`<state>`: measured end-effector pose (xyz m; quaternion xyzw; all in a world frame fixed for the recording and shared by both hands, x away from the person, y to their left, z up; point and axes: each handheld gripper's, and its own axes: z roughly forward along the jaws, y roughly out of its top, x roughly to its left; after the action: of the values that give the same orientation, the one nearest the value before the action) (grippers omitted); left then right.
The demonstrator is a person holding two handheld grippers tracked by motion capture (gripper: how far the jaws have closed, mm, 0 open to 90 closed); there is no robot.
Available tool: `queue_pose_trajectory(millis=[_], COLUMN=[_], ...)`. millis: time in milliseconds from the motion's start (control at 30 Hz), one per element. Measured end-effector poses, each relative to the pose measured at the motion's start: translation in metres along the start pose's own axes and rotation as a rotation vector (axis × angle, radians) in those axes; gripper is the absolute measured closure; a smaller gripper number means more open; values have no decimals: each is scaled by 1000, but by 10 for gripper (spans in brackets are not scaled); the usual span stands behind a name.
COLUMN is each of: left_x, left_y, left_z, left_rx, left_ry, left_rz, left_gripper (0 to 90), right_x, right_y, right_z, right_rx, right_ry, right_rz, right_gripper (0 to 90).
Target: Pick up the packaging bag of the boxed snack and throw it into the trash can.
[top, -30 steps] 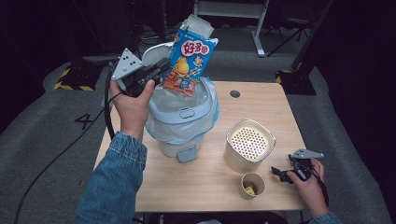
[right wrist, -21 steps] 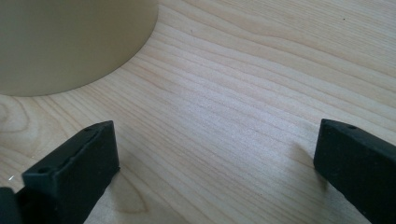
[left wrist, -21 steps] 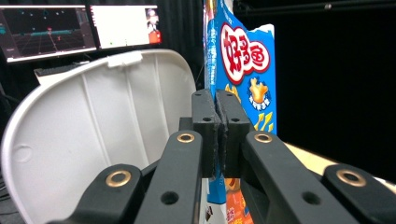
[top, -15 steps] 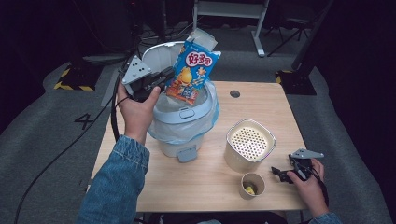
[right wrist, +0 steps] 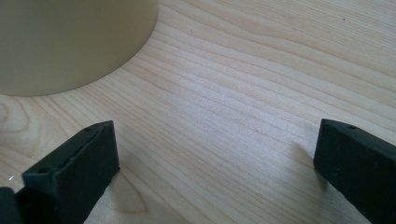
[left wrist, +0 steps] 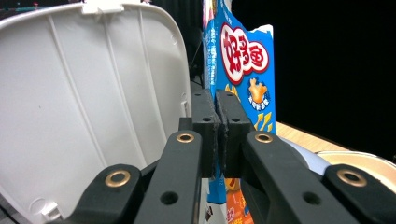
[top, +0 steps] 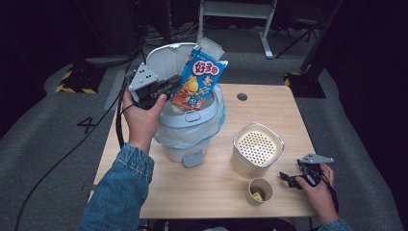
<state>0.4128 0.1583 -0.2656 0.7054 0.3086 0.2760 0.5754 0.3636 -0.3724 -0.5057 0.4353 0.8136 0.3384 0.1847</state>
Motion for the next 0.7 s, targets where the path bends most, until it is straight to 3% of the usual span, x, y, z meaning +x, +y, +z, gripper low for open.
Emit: queue_pose_trajectory(millis=[100, 133, 200, 267, 367, 500, 700], left_x=[0, 0, -2, -1, -1, -8, -15], left_y=[-4, -5, -9, -11, -14, -15, -15], left_z=[2, 2, 0, -7, -16, -26, -40], left_rx=[4, -7, -46, -53, -47, 0, 51], left_ry=[-30, -22, 21, 44, 53, 57, -18], left_rz=[-19, -9, 0, -24, -39, 11, 50], left_gripper=[832, 733, 443, 311, 289, 302, 302], right_x=[0, 0, 0, 0, 0, 0, 0], right_y=[0, 0, 0, 0, 0, 0, 0], right_z=[0, 0, 0, 0, 0, 0, 0], right_rx=[0, 0, 0, -1, 0, 0, 1], right_ry=[0, 0, 0, 0, 0, 0, 0], right_rz=[0, 1, 0, 0, 0, 1, 0], right_gripper=[1, 1, 1, 1, 1, 1, 1])
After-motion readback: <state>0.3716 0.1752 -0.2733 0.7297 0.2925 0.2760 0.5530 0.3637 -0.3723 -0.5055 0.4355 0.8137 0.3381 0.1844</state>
